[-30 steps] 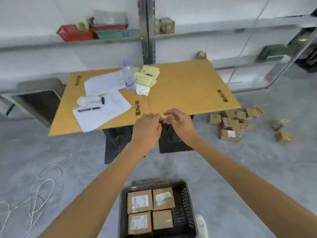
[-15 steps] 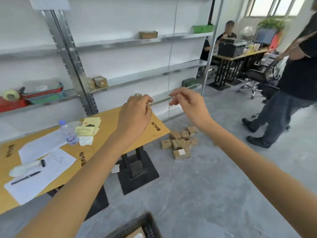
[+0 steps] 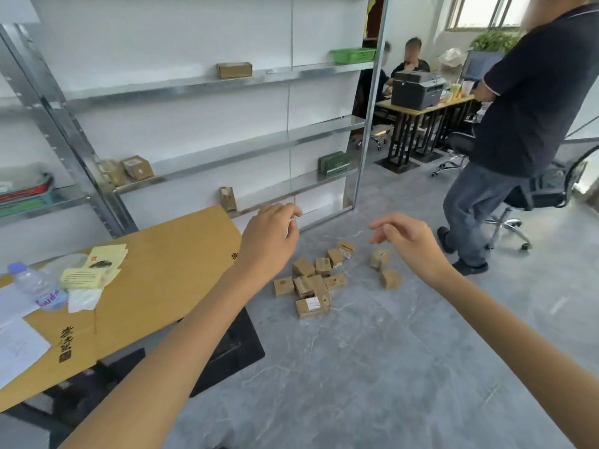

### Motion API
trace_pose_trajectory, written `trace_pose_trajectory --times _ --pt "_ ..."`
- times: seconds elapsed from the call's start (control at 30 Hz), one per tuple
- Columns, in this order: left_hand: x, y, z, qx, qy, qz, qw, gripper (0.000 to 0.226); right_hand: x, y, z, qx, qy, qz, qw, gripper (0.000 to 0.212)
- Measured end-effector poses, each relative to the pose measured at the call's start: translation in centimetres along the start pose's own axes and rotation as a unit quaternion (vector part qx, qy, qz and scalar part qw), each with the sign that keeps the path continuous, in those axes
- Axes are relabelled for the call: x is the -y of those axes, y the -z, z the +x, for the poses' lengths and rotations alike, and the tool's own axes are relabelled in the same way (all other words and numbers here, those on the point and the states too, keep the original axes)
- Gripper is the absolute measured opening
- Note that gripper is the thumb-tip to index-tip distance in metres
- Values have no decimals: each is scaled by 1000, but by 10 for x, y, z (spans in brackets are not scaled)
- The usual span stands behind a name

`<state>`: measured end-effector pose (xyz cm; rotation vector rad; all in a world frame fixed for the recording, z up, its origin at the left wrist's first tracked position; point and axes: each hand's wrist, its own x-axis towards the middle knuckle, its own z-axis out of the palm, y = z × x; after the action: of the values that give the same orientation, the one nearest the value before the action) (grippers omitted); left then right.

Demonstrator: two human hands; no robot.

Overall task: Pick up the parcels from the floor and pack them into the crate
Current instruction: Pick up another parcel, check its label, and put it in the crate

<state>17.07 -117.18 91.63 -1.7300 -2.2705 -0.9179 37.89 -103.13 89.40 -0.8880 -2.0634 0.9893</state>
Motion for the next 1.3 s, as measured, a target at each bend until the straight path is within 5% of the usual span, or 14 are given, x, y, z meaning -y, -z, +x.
trace_pose_trajectory --times 0.47,1.3 --pt "-4 -100 85 24 63 -12 998 27 -120 63 84 -15 -65 57 996 31" --pt "173 -252 319 81 124 -56 987 27 -225 -56 369 75 -195 80 975 27"
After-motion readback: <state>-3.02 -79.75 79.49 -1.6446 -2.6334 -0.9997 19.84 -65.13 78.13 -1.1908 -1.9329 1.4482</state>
